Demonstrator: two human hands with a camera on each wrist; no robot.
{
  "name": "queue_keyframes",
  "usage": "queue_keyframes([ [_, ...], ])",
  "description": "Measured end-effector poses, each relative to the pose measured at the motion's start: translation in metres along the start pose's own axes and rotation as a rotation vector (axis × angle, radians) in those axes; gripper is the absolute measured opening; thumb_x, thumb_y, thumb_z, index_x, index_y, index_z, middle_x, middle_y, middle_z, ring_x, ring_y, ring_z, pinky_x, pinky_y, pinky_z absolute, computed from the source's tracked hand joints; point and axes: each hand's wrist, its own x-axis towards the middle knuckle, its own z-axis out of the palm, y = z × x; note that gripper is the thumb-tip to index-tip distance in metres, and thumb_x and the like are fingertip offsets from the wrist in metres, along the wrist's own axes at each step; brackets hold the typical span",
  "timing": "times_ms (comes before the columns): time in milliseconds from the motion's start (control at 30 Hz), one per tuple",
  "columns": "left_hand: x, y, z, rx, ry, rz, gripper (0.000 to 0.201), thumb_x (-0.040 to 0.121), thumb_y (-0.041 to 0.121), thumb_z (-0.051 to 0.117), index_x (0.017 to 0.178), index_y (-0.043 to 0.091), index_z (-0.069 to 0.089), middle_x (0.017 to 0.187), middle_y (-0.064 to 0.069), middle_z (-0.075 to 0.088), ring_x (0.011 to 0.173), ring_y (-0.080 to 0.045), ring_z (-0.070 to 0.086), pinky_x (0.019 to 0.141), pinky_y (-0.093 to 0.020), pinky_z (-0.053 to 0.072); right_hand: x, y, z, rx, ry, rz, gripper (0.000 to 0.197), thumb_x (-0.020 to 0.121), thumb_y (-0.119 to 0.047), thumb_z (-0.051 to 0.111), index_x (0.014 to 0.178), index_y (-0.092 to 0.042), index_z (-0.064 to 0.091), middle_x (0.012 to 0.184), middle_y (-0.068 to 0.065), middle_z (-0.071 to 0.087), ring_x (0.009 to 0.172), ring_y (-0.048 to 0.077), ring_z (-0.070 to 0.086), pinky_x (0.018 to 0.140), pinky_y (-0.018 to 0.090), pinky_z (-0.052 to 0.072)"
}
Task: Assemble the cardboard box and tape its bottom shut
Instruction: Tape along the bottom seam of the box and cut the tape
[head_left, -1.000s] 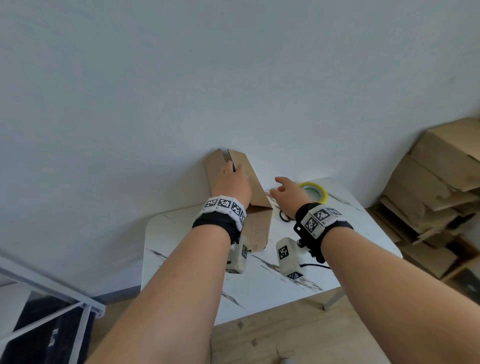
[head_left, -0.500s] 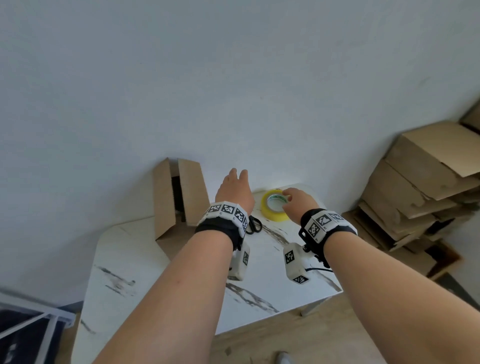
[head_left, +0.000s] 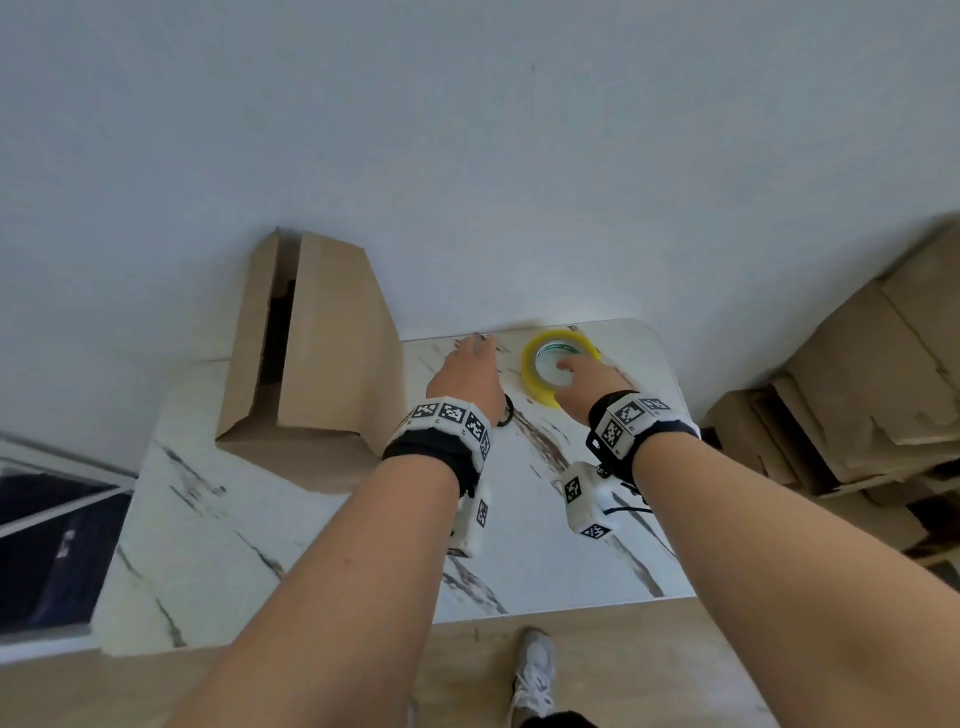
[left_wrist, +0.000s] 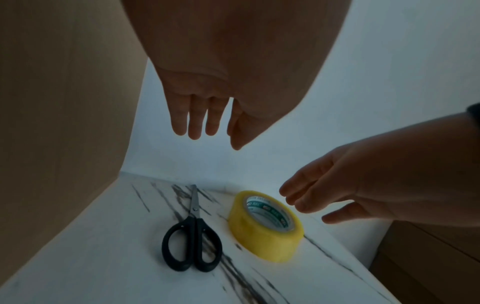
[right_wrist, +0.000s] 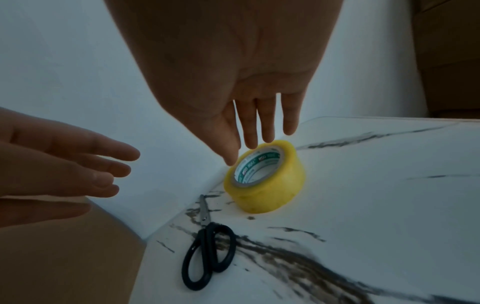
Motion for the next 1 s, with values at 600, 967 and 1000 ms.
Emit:
queue_keyframes([
  [600,0.019,-0.009,0.037,-0.065,-0.056,-0.08,0.052,0.093,0.008,0.036,0.145,0.014,0.035,0.145,-0.009,0.037,0.13,-0.028,0.041,0.105,-0.039,0.041,0.05,0.016,0.047,-0.335,-0.069,-0.023,0.046,0.089,-0.014,0.051,0.129,-0.036,0.056,0.132,0.002,0.052,0.136,0.024,0.031,0.103,0.044,0.026],
  [967,-0.003,-0.004,-0.005,-0.156,0.038,0.001,0.048,0.086,-0.003,0.037,0.13,0.013,0.05,0.141,-0.009,0.042,0.125,-0.028,0.046,0.103,-0.037,0.041,0.0,-0.014,0.014,0.124,0.076,0.022,0.046,0.086,-0.004,0.045,0.127,-0.015,0.061,0.114,0.014,0.065,0.094,0.032,0.062,0.079,0.037,0.054],
  [1000,-0.007,-0.005,-0.011,-0.17,0.055,0.018,0.046,0.085,-0.003,0.036,0.126,0.013,0.052,0.138,-0.009,0.044,0.122,-0.028,0.047,0.1,-0.035,0.042,-0.007,-0.018,0.012,0.185,0.089,0.02,0.044,0.086,-0.004,0.044,0.125,-0.013,0.063,0.108,0.015,0.065,0.088,0.031,0.061,0.074,0.035,0.052],
])
